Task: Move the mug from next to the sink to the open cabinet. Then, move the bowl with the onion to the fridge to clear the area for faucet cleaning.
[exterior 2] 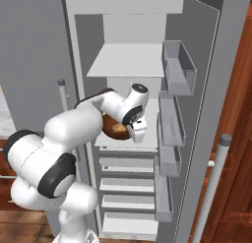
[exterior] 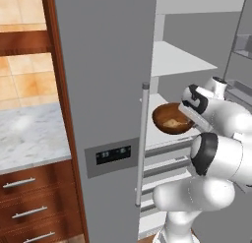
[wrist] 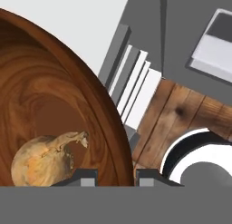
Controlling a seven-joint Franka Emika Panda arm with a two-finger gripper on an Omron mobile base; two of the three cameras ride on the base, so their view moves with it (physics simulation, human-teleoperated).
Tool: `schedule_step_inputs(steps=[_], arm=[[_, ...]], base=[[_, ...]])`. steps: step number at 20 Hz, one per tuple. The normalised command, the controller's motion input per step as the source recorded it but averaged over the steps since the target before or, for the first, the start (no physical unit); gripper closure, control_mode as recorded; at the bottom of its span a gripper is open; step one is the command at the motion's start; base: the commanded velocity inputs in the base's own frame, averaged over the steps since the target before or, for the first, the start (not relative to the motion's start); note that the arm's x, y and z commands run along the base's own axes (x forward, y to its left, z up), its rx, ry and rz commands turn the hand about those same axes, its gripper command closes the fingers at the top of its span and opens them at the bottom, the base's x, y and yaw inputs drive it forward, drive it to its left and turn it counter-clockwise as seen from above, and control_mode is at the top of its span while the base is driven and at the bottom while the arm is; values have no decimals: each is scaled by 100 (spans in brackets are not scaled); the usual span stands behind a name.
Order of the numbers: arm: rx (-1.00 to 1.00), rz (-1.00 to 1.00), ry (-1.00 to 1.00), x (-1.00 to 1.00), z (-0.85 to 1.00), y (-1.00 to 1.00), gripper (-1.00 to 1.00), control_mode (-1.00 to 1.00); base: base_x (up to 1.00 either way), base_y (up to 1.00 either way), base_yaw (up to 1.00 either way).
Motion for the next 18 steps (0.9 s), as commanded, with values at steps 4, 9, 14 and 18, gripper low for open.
schedule_step_inputs(steps=[4,9,14,18], arm=[[1,-8,0,56,-21,-2,100,-100],[0,-5,0,59,-38,-10,100,-100],[0,0,0,29,-50,0,100,-100],[0,-5,0,83,-22,0,100,-100]], base=[[0,0,0],[0,0,0],[0,0,0],[0,0,0]])
